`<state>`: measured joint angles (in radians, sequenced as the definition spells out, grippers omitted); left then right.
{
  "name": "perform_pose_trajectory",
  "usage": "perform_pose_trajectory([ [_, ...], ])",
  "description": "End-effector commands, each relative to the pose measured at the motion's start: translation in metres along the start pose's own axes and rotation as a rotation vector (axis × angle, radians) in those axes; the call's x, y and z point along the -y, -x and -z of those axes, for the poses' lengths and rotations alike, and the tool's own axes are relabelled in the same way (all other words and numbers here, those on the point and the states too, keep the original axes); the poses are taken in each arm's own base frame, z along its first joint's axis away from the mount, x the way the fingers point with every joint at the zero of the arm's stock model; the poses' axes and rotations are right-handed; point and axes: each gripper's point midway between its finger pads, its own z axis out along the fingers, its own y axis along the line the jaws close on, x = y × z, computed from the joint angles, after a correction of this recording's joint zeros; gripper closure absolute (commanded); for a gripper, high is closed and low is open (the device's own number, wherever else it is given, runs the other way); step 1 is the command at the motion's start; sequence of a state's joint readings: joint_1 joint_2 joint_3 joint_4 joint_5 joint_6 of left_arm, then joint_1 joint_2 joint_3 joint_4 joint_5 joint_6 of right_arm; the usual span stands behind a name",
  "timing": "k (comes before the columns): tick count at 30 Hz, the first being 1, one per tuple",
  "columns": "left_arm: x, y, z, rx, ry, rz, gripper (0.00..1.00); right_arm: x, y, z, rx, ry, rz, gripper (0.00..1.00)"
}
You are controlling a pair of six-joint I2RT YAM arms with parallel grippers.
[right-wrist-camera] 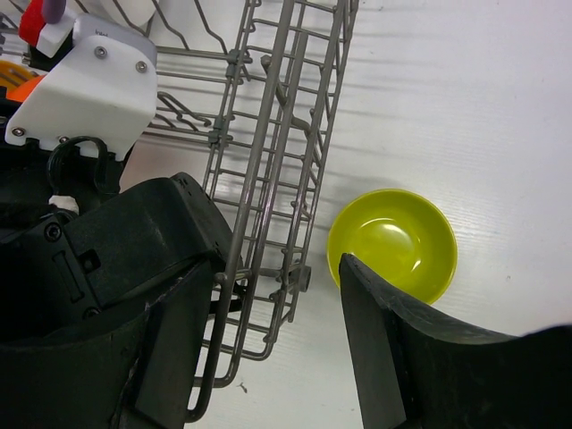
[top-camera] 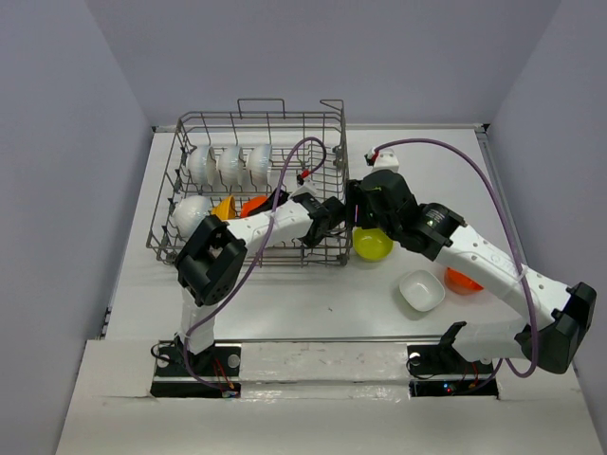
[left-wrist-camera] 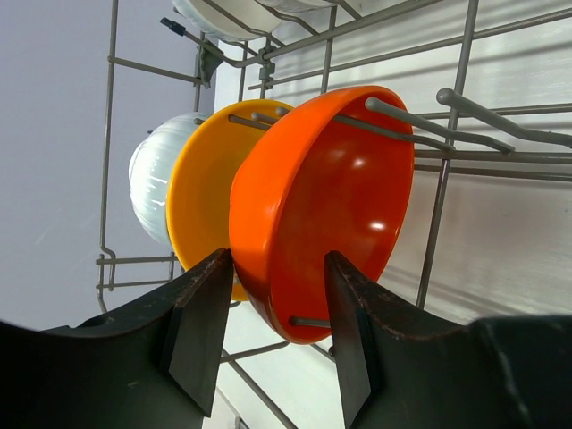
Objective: Load the bowls into the dish rack
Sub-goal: Insert the bowl into the dish rack.
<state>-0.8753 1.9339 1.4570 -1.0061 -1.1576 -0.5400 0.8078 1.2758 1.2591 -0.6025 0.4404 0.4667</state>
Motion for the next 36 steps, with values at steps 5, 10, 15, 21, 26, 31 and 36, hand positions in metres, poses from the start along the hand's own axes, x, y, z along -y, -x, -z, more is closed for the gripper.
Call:
perform_pose_trajectory([
  [5,-0.013,0.011,0.034,0.065,-0.112,0.064,0.43,-0.01,0.025,-0.001,0.078,0.013,-0.031,0.35],
  [10,-0.021,0.013,0.037,0.07,-0.119,0.081,0.43,-0.009,0.027,-0.001,0.08,0.009,-0.034,0.35],
  [15,-0.032,0.015,0.039,0.076,-0.116,0.099,0.43,-0.008,0.028,0.0,0.086,0.001,-0.034,0.35],
  [21,-0.039,0.014,0.037,0.07,-0.105,0.111,0.43,-0.006,0.03,0.002,0.092,-0.004,-0.037,0.35],
  [26,-0.041,0.015,0.036,0.07,-0.118,0.127,0.43,-0.005,0.03,0.002,0.096,-0.012,-0.037,0.35],
  [31,-0.043,0.016,0.035,0.067,-0.121,0.134,0.43,-0.003,0.031,0.003,0.1,-0.017,-0.038,0.34],
  [36,-0.047,0.022,0.035,0.07,-0.139,0.158,0.43,-0.004,0.035,0.005,0.11,-0.013,-0.044,0.34],
])
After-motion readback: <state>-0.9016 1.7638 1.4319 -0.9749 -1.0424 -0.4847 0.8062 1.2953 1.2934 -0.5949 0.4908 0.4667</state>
